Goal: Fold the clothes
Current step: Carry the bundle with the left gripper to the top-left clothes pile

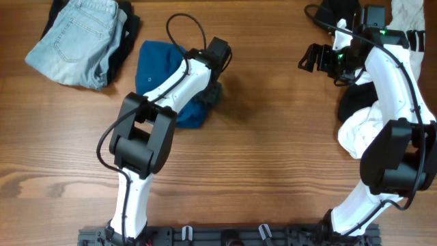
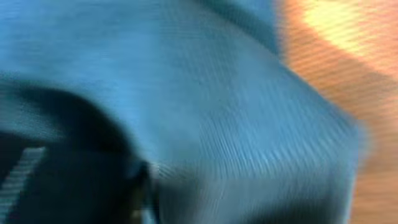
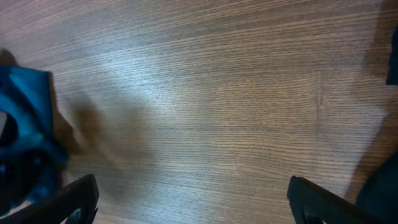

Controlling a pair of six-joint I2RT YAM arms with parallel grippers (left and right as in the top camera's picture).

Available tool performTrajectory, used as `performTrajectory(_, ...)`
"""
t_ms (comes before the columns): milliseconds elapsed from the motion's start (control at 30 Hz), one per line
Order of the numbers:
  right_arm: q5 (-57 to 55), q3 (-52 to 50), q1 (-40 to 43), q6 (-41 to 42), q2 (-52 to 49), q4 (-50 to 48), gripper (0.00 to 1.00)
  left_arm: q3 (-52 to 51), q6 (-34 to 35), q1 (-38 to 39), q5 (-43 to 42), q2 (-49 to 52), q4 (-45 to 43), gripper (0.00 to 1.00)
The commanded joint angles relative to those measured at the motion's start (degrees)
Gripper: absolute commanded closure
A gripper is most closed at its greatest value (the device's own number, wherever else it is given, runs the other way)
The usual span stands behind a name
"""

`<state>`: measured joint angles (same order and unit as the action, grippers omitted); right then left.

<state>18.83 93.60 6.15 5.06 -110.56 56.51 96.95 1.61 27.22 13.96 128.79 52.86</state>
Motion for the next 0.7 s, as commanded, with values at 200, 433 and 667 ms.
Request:
performTrajectory(200, 0.46, 0.42, -0.2, -0.55, -0.13, -0.26, 0.02, -2.54, 0.37, -1.64, -2.36, 6.49, -0.04, 0.96)
performTrajectory(433, 0.46, 0.42, -0.2, -0.52, -0.13, -0.37, 0.02, 8.55, 0.31, -4.17, -2.27, 0.59, 10.21, 0.96)
performTrajectory(667, 0.0, 0.42, -0.17, -0.63, -0.13, -0.39, 0.01, 18.64, -3.02, -7.82, -0.79, -8.24, 12.68, 0.96)
